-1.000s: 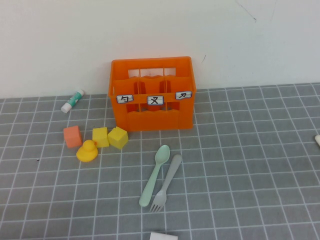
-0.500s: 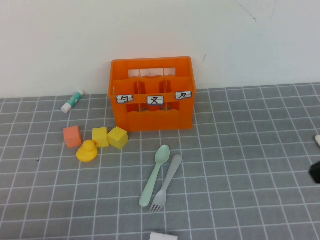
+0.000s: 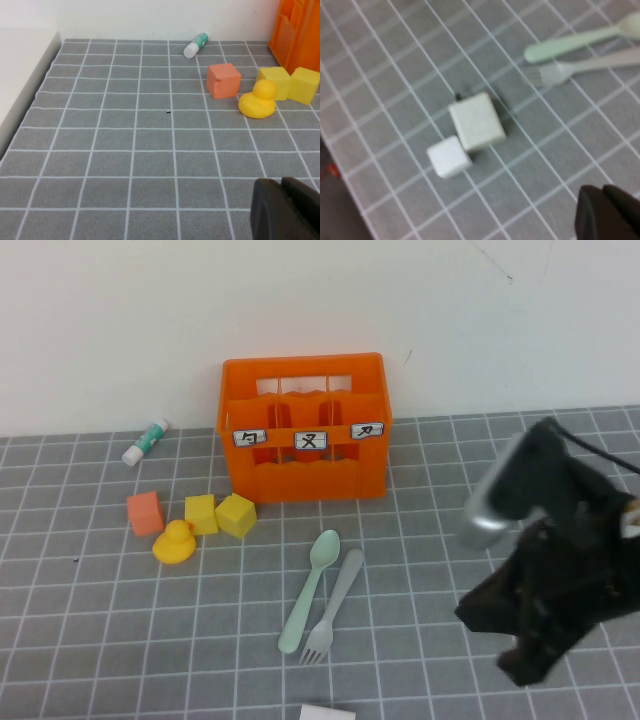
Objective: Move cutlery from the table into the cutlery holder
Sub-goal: Pick up the fork
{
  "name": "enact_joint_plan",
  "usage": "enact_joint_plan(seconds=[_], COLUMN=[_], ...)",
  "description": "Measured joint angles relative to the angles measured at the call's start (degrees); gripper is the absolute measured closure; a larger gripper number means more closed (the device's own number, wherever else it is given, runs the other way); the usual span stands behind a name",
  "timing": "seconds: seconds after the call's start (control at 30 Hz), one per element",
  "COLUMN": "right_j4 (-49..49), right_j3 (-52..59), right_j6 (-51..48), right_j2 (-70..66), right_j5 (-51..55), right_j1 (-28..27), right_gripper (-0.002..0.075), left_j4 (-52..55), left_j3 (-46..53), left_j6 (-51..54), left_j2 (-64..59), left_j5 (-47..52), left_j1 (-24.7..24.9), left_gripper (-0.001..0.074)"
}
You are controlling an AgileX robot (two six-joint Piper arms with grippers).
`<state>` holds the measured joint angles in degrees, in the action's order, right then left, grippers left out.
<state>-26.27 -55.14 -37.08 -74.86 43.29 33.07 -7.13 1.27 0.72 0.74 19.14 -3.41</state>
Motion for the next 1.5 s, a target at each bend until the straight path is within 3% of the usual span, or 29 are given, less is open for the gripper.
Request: enact_joint_plan(seconds=[0.13,0.3,0.6,0.87,1.0,1.23,1.5], right_j4=[10.5,18.2,13.5,12.2,11.3,10.8,23.4], right_j3=[-6.2,-16.8,-29.0,-35.1,-38.1,-43.5,-44.7], right_j6=[10.4,15.3,15.2,26.8,31.8,46.8,69.4], right_j2=[-7.3,-17.0,-30.6,-39.0,-44.2,-51.4,-52.8], right_j5=[2.6,9.6,10.9,10.7,7.3,5.9,6.0], right_j1=[3.5,5.7,7.6,7.7,7.3,6.7,6.7], right_gripper=[0.0729,0.0729,0.0729,0.0723,0.0646,0.0398,0.0355], left_j4=[0.0,0.0,0.0,0.0,0.0,0.0,0.0], left_j3=[0.0,0.0,0.0,0.0,0.0,0.0,0.0], left_j6=[0.0,0.0,0.0,0.0,0.0,0.0,0.0], left_j2=[0.0,0.0,0.0,0.0,0.0,0.0,0.0], left_j5=[0.0,0.0,0.0,0.0,0.0,0.1,0.1], left_j1=[0.0,0.0,0.0,0.0,0.0,0.0,0.0], left_gripper=[0.0736,0.0736,0.0736,0.0736,0.0736,0.0736,0.0736])
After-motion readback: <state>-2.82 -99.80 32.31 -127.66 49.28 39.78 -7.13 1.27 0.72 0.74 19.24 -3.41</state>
